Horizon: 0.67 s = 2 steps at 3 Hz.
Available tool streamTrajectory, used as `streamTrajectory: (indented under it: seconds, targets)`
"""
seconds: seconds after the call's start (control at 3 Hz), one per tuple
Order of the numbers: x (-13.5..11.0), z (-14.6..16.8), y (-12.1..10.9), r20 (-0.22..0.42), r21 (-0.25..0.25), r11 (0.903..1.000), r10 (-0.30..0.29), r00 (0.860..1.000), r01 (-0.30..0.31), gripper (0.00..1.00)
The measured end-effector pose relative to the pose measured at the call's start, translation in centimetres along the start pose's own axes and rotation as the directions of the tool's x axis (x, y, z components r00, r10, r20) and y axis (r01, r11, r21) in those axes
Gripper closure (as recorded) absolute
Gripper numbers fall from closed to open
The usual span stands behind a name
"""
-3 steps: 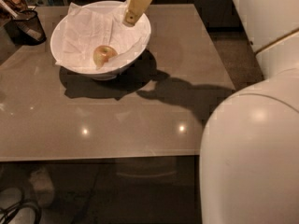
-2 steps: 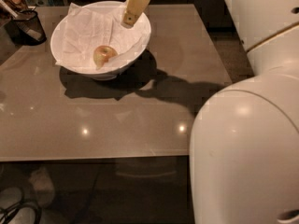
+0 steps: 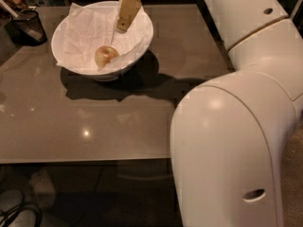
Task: Pick apple from white bowl
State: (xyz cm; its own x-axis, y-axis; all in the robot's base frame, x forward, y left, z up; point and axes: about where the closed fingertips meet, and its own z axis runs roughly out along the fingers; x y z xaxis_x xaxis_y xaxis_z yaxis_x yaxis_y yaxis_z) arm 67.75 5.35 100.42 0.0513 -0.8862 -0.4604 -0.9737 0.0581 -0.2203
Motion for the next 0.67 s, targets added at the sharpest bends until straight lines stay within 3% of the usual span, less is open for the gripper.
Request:
streamTrajectory:
  seconds: [0.67]
  targets:
    - [-0.3,2.3,-0.1,-0.025,-0.038,0.9992,-0.011,1.0,0.01,0.36]
